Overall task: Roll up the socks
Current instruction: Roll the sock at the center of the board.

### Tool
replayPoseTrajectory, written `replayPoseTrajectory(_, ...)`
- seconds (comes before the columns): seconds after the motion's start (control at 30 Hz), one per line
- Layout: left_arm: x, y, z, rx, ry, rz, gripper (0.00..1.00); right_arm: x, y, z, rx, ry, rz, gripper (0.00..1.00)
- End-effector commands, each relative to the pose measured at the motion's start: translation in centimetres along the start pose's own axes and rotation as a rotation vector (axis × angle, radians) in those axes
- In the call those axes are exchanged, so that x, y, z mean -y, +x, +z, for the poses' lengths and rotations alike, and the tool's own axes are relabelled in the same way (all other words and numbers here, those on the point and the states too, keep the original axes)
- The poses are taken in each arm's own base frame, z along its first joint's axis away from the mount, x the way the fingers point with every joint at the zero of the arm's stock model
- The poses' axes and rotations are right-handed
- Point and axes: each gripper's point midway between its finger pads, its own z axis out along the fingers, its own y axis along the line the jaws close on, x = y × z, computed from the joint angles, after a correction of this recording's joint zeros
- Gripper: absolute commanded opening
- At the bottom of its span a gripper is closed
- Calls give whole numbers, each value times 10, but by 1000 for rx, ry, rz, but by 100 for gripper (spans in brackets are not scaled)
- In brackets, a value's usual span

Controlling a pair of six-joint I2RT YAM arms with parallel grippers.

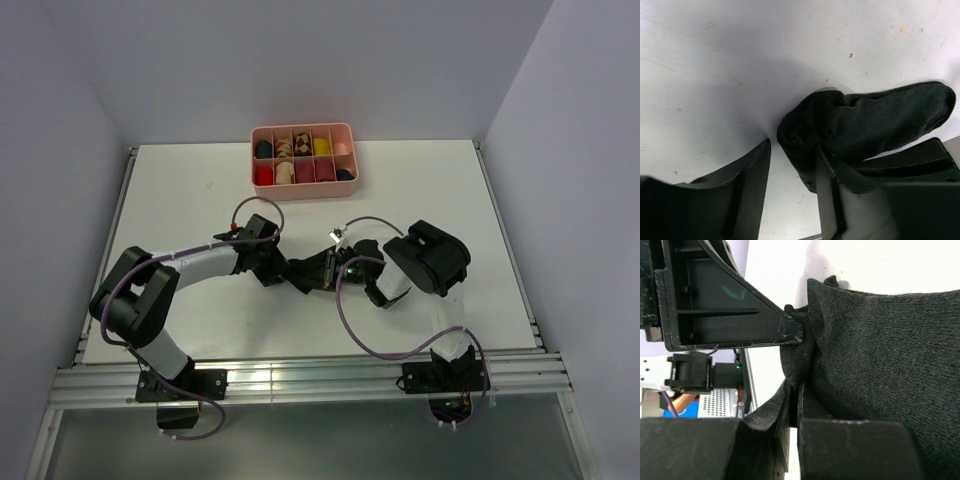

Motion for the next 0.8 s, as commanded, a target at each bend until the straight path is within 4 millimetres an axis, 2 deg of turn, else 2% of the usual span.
replayPoseTrajectory(0.0, -4, -1, 6, 3, -37, 21, 44, 34, 21, -4, -63, 148, 19, 0)
replayPoseTrajectory(0.1, -6, 2, 9, -8, -53, 29, 35, 34, 20, -4, -62, 163, 4, 0)
replayPoseTrajectory(0.2, -9, 5, 10, -15, -70, 36, 21, 38, 25, -5, -92, 207, -29, 0)
replayPoseTrajectory(0.23, -9, 5, 10, -15, -77, 41, 16, 32, 20, -4, -84, 207, -57, 4)
replayPoseTrajectory(0.3, -14, 7, 11, -32, -112, 66, 5, 33, 21, -9, -105, 249, -112, 9)
replayPoseTrajectory(0.33, -5, 3, 9, -29, -103, 80, 1, 24, 12, -9, -82, 261, -158, 15)
replayPoseTrajectory(0.4, -12, -2, 9, -16, -156, 127, 0, 23, 10, -15, -105, 317, -237, 23)
replayPoseTrajectory(0.43, -3, -8, 7, -1, -150, 146, 1, 11, 1, -16, -78, 329, -293, 33)
replayPoseTrajectory(0.47, -3, -9, 7, -5, -159, 175, 0, 8, -4, -18, -80, 343, -358, 36)
replayPoseTrajectory(0.5, 1, -12, 4, -4, -165, 188, 0, -4, -9, -23, -78, 358, -391, 42)
replayPoseTrajectory(0.6, 2, -14, 4, -17, -186, 234, 0, -16, -28, -28, -26, 438, -531, 47)
replayPoseTrajectory(0.67, 5, -14, 4, -32, -191, 252, 0, -24, -34, -33, 6, 524, -634, 50)
replayPoseTrajectory(0.77, 8, -11, 6, -53, -191, 261, 1, -35, -37, -31, 25, 588, -747, 51)
